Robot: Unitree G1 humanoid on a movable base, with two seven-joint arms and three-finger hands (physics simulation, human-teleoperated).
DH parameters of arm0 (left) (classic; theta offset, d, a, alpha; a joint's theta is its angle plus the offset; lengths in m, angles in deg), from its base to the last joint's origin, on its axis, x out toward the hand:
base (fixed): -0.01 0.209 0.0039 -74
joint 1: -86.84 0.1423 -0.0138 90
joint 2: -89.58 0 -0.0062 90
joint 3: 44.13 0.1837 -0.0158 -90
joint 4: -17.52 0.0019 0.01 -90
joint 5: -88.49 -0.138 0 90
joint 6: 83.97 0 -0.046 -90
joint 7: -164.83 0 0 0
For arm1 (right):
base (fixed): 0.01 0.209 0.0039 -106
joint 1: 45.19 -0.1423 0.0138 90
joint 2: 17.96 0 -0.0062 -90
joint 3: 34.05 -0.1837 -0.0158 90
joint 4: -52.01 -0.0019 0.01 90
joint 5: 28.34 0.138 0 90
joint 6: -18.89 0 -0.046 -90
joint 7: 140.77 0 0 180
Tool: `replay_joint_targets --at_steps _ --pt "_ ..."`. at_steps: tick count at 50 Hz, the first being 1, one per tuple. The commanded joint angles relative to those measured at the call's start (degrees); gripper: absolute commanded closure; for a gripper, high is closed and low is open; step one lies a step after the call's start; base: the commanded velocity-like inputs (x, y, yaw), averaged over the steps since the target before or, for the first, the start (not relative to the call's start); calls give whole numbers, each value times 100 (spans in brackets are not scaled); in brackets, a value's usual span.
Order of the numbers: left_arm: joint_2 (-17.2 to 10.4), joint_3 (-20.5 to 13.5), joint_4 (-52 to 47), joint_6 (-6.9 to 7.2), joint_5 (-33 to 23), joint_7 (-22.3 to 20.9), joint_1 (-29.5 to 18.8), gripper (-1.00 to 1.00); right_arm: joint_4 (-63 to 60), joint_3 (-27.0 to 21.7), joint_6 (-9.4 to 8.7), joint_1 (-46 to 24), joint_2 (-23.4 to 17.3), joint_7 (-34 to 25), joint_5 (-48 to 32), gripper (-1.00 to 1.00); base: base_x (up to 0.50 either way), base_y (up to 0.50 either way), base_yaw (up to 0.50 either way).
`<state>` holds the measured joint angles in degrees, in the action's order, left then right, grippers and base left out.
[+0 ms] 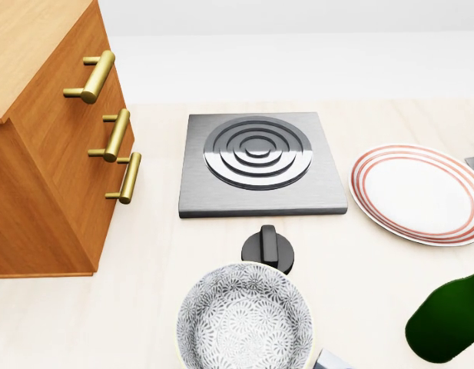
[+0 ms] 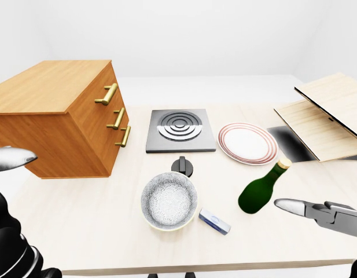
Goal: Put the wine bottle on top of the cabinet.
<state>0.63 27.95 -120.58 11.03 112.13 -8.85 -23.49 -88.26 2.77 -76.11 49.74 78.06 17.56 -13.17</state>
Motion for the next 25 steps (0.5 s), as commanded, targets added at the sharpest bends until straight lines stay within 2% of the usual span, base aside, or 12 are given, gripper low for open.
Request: replay_joint_targets --at_steps 1,8,25 --pt "21 -3 43 0 -71 -59 31 -100 628 -147 0 613 604 -448 -258 -100 0 0 0" --pt "23 -19 71 0 -95 -94 96 -100 1135 -7 0 790 835 -536 -381 -100 0 0 0" --pt "121 78 105 0 -295 -188 139 -100 1993 554 0 1004 1044 -417 -639 -100 0 0 0"
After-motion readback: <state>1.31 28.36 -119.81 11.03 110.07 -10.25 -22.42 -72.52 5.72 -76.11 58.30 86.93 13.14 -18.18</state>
